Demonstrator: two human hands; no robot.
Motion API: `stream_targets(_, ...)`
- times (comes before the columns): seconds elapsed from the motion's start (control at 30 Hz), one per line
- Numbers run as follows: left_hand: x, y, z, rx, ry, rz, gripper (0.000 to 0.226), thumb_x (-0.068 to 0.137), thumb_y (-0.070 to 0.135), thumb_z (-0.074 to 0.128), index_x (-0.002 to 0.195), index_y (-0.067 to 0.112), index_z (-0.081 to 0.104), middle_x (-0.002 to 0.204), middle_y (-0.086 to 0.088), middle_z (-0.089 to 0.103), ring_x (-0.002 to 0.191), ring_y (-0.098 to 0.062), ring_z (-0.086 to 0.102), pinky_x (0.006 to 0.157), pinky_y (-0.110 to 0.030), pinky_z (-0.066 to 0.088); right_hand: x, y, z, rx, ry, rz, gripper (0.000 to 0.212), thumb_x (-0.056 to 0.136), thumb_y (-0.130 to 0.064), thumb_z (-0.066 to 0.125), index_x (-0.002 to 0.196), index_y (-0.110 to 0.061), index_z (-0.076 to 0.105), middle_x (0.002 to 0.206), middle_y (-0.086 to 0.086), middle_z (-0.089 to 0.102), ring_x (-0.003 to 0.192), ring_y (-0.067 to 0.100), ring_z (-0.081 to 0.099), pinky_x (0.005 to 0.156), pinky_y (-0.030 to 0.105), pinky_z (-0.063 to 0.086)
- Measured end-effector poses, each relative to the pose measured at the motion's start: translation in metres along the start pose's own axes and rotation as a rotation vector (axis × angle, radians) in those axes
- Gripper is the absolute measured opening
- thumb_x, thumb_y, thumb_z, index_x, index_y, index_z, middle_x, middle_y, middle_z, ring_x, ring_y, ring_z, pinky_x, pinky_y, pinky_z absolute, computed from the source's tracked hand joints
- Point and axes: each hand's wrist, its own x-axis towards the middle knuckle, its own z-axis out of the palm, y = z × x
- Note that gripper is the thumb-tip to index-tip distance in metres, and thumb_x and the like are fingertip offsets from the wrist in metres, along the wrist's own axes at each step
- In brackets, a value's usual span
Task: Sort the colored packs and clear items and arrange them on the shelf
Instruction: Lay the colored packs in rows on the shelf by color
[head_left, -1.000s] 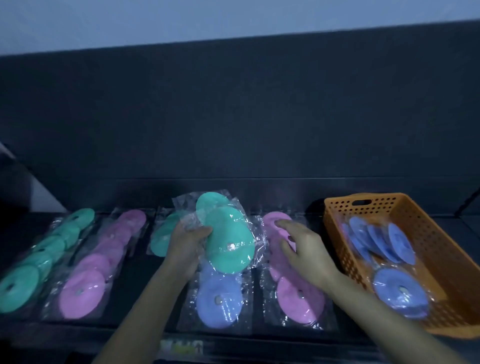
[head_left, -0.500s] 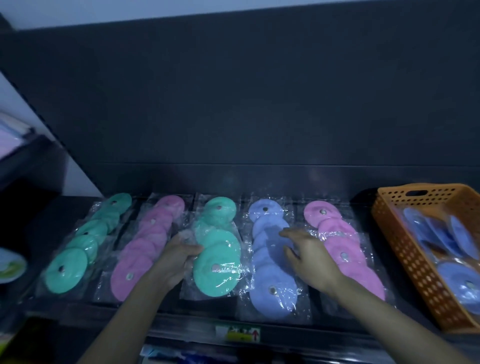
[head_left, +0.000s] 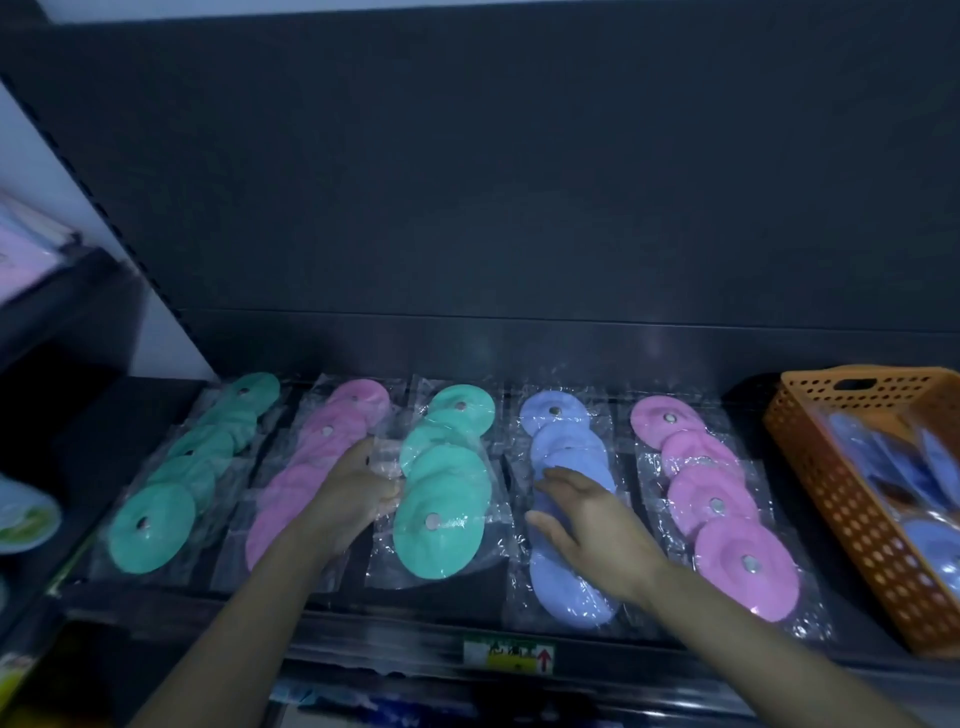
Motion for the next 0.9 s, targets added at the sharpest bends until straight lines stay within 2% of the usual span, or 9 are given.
stream_targets(0.07,-0.002,-0.002,-0.001,0.052,-0.052,-0.013,0.041,0.084,-0.011,0.054,0.113,0.017,0.048,0.111,-0.003,0.057,0.096,-0.021,0.062,0.061,-0.021,0.055,0.003,-0.005,0.006,0.011,-0.009,-0.003,0.050,0.095,-0.047,0.043,0.133,-0.015,0.048,0.139,0.002,0.046,0.126,0.020,0.044,0.097,0.027,0.038)
stream_targets(0.2,-0.001,-0.011,0.006,0.156,-0.009,0.025,0.031,0.088,0.003,0.059,0.115,0.011,0.047,0.108,-0.006,0.058,0.098,-0.027,0.062,0.082,-0.040,0.055,0.007,-0.013,0.019,-0.007,-0.060,-0.029,0.054,0.096,-0.049,0.041,0.137,-0.014,0.043,0.144,0.003,0.041,0.128,0.021,0.042,0.098,0.025,0.035)
stream_targets(0.33,0.006,-0.014,0.013,0.159,0.123,0.075,0.024,0.090,0.007,0.059,0.110,0.015,0.047,0.101,0.000,0.055,0.088,-0.018,0.060,0.072,-0.036,0.055,0.008,-0.021,0.028,-0.041,-0.078,-0.093,0.067,0.092,-0.054,0.044,0.147,-0.019,0.028,0.150,0.005,0.032,0.135,0.022,0.033,0.109,0.025,0.027)
stream_targets(0.4,0.008,-0.016,0.016,0.205,0.160,0.079,0.003,0.095,0.016,0.053,0.098,0.016,0.053,0.094,0.001,0.056,0.083,-0.015,0.058,0.069,-0.032,0.052,0.010,-0.026,0.033,-0.104,-0.102,-0.158,0.073,0.090,-0.056,0.046,0.150,-0.022,0.020,0.154,0.007,0.025,0.141,0.023,0.023,0.115,0.029,0.018)
stream_targets(0.5,0.014,-0.021,0.014,0.398,0.194,0.118,0.022,0.098,0.022,0.043,0.079,0.017,0.053,0.082,-0.005,0.055,0.074,-0.017,0.050,0.068,-0.028,0.040,0.015,-0.032,0.039,-0.196,-0.147,-0.218,0.077,0.088,-0.056,0.049,0.151,-0.024,0.017,0.157,0.011,0.018,0.145,0.023,0.011,0.118,0.033,0.006)
stream_targets(0.67,0.019,-0.020,0.007,0.737,0.280,0.268,0.021,0.092,0.005,0.051,0.071,0.010,0.050,0.063,0.002,0.049,0.058,-0.014,0.050,0.046,-0.020,0.029,0.022,-0.032,0.046,-0.283,-0.198,-0.209,0.078,0.088,-0.052,0.053,0.150,-0.020,0.019,0.159,0.012,0.010,0.147,0.023,0.005,0.119,0.036,-0.001)
stream_targets(0.73,0.020,-0.020,0.007,0.811,0.309,0.292,0.006,0.089,-0.001,0.051,0.091,0.004,0.053,0.065,-0.002,0.053,0.057,-0.015,0.053,0.044,-0.022,0.031,0.026,-0.032,0.048,-0.302,-0.203,-0.206,0.077,0.088,-0.051,0.053,0.149,-0.018,0.019,0.159,0.011,0.009,0.147,0.023,0.004,0.119,0.036,-0.001)
stream_targets(0.8,0.019,-0.018,0.009,0.889,0.336,0.294,0.029,0.087,-0.004,0.052,0.115,-0.002,0.048,0.073,-0.008,0.061,0.061,-0.021,0.059,0.047,-0.027,0.040,0.030,-0.032,0.049,-0.314,-0.210,-0.204,0.077,0.088,-0.051,0.053,0.149,-0.017,0.020,0.159,0.011,0.009,0.147,0.023,0.004,0.119,0.037,0.000)
stream_targets(0.9,0.015,-0.016,0.008,1.047,0.384,0.402,0.044,0.084,-0.002,0.055,0.127,-0.002,0.046,0.102,-0.014,0.062,0.083,-0.023,0.060,0.066,-0.027,0.048,0.033,-0.033,0.050,-0.327,-0.229,-0.196,0.079,0.088,-0.052,0.052,0.149,-0.015,0.019,0.159,0.011,0.008,0.147,0.023,0.005,0.119,0.037,0.000)
